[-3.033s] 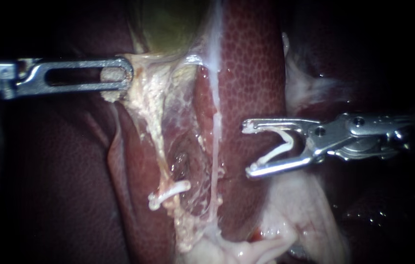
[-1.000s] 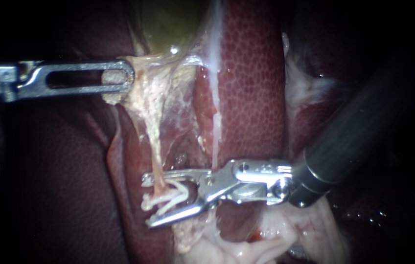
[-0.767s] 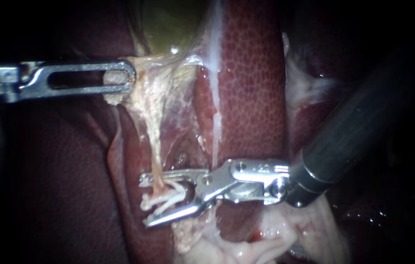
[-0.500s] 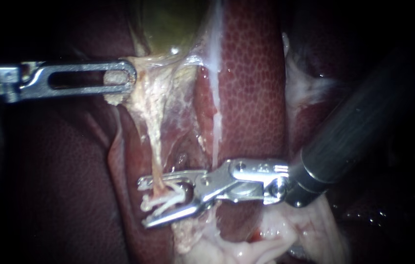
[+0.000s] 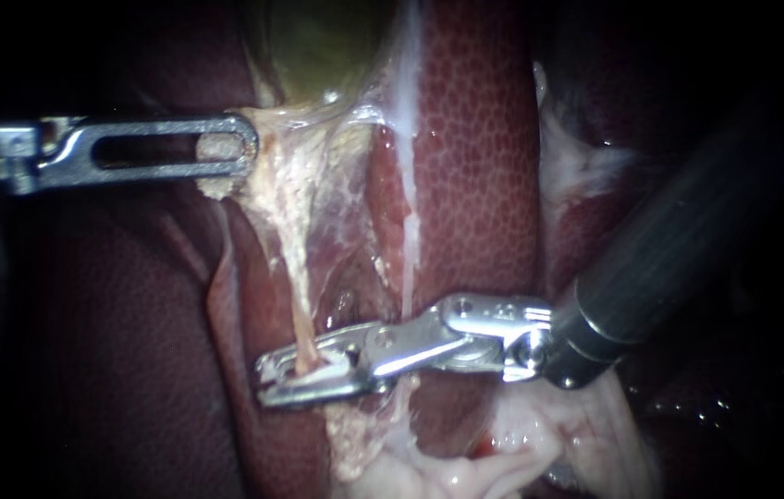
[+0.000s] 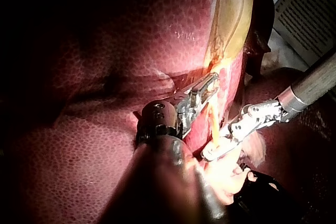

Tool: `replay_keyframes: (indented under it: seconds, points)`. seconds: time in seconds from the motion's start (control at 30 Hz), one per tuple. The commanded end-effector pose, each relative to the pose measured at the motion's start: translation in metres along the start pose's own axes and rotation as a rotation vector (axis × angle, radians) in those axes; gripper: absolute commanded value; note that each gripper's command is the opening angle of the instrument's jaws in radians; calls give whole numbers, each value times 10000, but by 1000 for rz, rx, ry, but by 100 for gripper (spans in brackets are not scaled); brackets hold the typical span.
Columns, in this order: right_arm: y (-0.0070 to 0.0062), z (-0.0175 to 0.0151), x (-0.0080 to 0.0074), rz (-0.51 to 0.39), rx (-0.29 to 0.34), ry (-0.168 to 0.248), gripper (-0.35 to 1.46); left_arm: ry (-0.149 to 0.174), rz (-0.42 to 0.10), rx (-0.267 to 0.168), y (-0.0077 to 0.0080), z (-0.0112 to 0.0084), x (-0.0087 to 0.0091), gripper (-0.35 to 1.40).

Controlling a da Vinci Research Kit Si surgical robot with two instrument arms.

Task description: Clipping second clip left tube

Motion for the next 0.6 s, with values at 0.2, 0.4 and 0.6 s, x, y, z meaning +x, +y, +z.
replay_keyframes:
  seconds: [0.2, 0.4, 0.6]
  points:
    - [1, 0, 1, -2, 0, 0, -35, 0, 0, 0, 0, 0, 0, -35]
    - [1, 0, 1, 4, 0, 0, -35, 0, 0, 0, 0, 0, 0, -35]
    - [0, -1, 1, 4, 0, 0, -35, 0, 0, 0, 0, 0, 0, -35]
